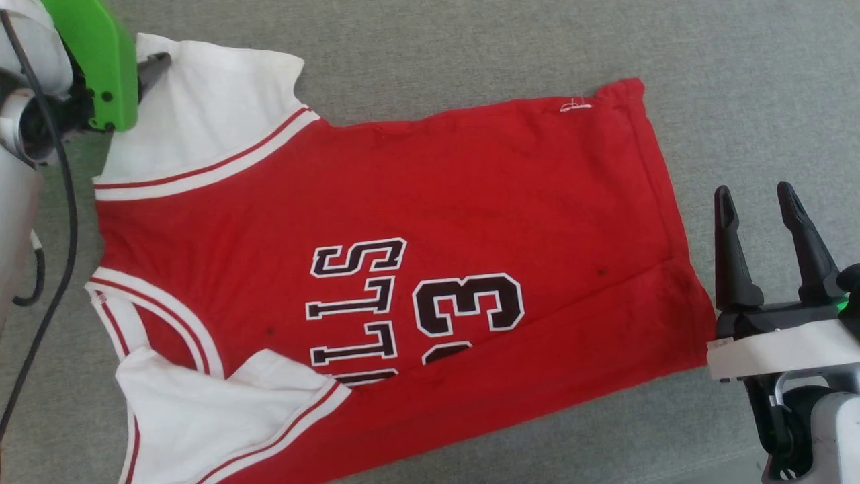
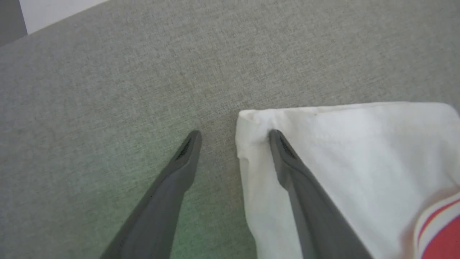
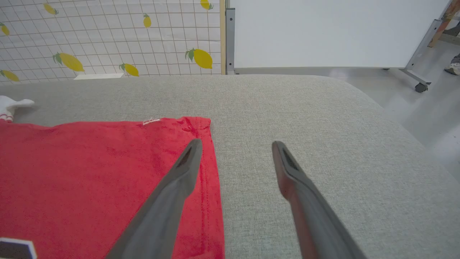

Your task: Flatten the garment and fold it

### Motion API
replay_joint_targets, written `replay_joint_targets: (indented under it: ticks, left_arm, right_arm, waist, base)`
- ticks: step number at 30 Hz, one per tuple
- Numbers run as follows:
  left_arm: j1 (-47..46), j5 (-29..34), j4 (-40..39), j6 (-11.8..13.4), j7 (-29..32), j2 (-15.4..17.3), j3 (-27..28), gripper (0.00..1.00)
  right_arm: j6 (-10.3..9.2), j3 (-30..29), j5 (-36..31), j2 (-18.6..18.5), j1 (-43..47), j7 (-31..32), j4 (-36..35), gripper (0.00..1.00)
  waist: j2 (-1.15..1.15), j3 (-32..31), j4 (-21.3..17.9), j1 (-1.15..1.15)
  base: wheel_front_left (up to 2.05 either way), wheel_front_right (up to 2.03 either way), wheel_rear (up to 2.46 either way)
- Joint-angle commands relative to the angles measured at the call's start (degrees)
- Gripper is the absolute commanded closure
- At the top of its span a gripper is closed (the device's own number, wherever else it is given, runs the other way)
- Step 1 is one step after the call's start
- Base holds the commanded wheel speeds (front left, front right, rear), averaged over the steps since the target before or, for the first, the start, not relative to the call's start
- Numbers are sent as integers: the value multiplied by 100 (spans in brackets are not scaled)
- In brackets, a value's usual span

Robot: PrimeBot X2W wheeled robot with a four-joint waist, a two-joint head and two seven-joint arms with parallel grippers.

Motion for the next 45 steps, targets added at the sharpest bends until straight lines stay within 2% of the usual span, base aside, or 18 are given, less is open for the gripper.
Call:
replay_joint_targets:
  ticks: [1,2,3,6,10,14,18,22,27,30,39,45]
  left_arm:
    - [-19,8,81,17,75,-13,-64,0]
    - [-30,8,109,14,132,-13,-93,7]
    - [-25,-15,125,8,200,-23,-120,100]
    - [-2,-81,86,-15,257,-38,-182,100]
    - [67,-56,-11,-30,-171,-120,-206,100]
    - [212,-151,-127,-45,-760,-332,-182,100]
    - [343,-129,-318,-58,-1327,-408,-272,100]
    - [450,-124,-678,-63,-1748,-493,-439,100]
    - [705,-155,-1329,-65,-2121,-509,-740,100]
    - [870,-181,-1700,-66,-2276,-472,-844,100]
    - [1334,-115,-2582,10,-2655,-490,-988,100]
    - [1437,-67,-2789,39,-2841,-607,-1062,100]
  right_arm:
    - [-9,12,36,9,-122,-49,27,0]
    - [-9,10,36,9,-135,-47,40,0]
    - [-9,5,34,9,-143,-47,47,0]
    - [-9,-23,8,9,-158,-21,70,0]
    - [-9,-53,-130,9,-181,177,73,0]
    - [-9,-108,-340,-73,-269,736,-5,0]
    - [-9,62,-194,-533,-575,1624,-24,0]
    - [-9,289,210,-1176,-1047,2705,201,0]
    - [-9,446,726,-1826,-1674,4083,890,0]
    - [-9,618,899,-2148,-2000,4639,1272,0]
    - [-9,1313,1083,-2856,-2766,5119,2207,0]
    - [-9,1782,1065,-3026,-2776,5187,2726,0]
  waist:
    - [0,48,-35,-1]
    - [0,61,-33,-1]
    - [0,66,-26,-1]
    - [0,56,22,-1]
    - [0,-79,193,-1]
    - [0,-318,490,-1]
    - [0,-515,739,-1]
    - [0,-667,1034,-1]
    - [0,-776,1420,-1]
    - [0,-763,1616,-1]
    - [0,-648,2078,-1]
    - [0,-593,2234,-1]
  base:
    - [0,0,0]
    - [0,0,0]
    - [0,0,0]
    - [0,0,0]
    - [0,0,0]
    - [0,0,0]
    - [0,0,0]
    - [0,0,0]
    - [0,0,0]
    - [0,0,0]
    - [0,0,0]
    - [0,0,0]
